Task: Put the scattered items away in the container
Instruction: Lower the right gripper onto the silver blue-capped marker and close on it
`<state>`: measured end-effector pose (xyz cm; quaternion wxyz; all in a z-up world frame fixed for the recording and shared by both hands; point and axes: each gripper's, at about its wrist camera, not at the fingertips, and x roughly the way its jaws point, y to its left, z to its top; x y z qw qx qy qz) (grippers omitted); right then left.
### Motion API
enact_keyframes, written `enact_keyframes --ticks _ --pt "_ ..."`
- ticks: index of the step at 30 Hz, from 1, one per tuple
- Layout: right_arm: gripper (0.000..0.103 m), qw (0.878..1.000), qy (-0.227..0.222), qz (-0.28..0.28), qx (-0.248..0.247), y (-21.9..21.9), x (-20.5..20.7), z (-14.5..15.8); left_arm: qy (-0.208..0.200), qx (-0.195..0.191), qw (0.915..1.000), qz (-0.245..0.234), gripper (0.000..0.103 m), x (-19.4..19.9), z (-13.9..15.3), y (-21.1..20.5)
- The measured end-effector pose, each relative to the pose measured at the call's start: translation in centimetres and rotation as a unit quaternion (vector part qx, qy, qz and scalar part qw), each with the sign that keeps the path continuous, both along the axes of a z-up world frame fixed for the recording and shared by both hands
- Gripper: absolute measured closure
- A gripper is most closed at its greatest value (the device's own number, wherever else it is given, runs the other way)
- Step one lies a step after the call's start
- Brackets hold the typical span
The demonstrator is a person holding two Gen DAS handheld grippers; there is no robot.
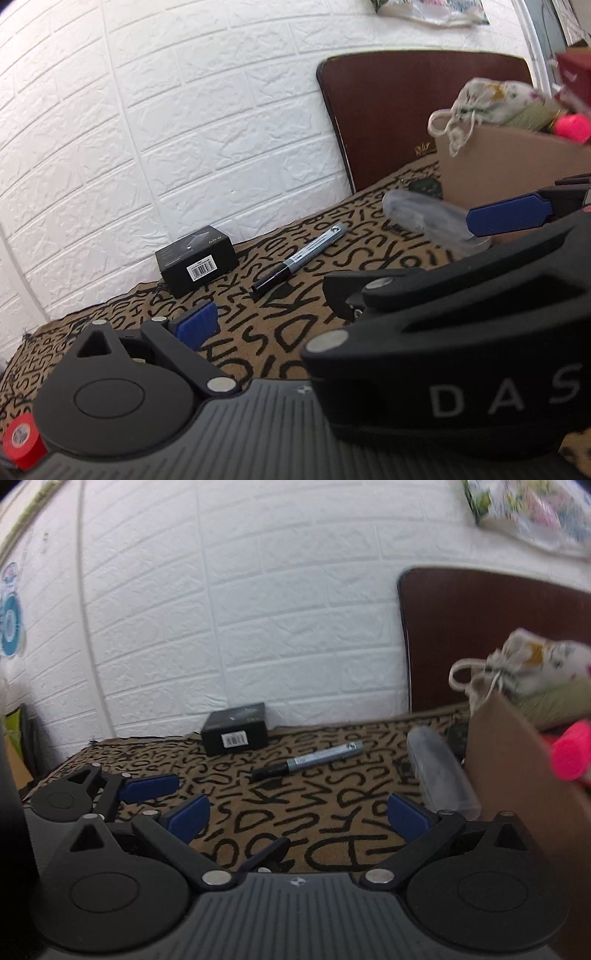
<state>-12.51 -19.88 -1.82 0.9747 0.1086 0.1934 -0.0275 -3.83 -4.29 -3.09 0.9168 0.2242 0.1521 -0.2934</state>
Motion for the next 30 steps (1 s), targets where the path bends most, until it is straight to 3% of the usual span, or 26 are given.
enact_keyframes --ticks 6,12,16,19,22,24,26,30 --pt "0.000 0.999 0.021 -0.032 0.036 -1.0 4.3 -1.8 0.023 0.035 0.9988 -0.025 0.003 4.0 -1.1 -0.9" --pt "0.000 0.997 0.021 -0.049 0.053 -2.2 7.0 -2.1 0.007 0.059 0.9953 -0.077 0.000 6.4 -1.4 -2.1" --pt "0.000 0.993 0.036 -0.064 0.093 -3.6 8.7 -2.8 0.035 0.056 0.9937 -0.091 0.000 8.3 -1.5 -3.1" --pt "0.000 0.993 0.037 -0.067 0.091 -3.5 9.1 -2.9 0.082 0.037 0.9917 -0.092 0.002 9.4 -1.5 -2.9" --pt "0.000 0.993 0.039 -0.049 0.103 -3.6 9.4 -3.1 0.151 0.002 0.9831 -0.103 0.035 9.9 -1.2 -2.1" --pt "0.000 0.992 0.043 -0.044 0.107 -3.6 9.5 -3.2 0.149 0.004 0.9827 -0.110 0.061 8.8 -1.1 -2.0" --pt "0.000 0.992 0.046 -0.041 0.108 -3.6 9.5 -3.1 0.135 0.014 0.9838 -0.117 0.080 7.4 -1.1 -2.2" --pt "0.000 0.993 0.050 -0.037 0.098 -3.6 9.0 -3.0 0.119 0.028 0.9864 -0.110 0.086 6.1 -1.0 -2.0"
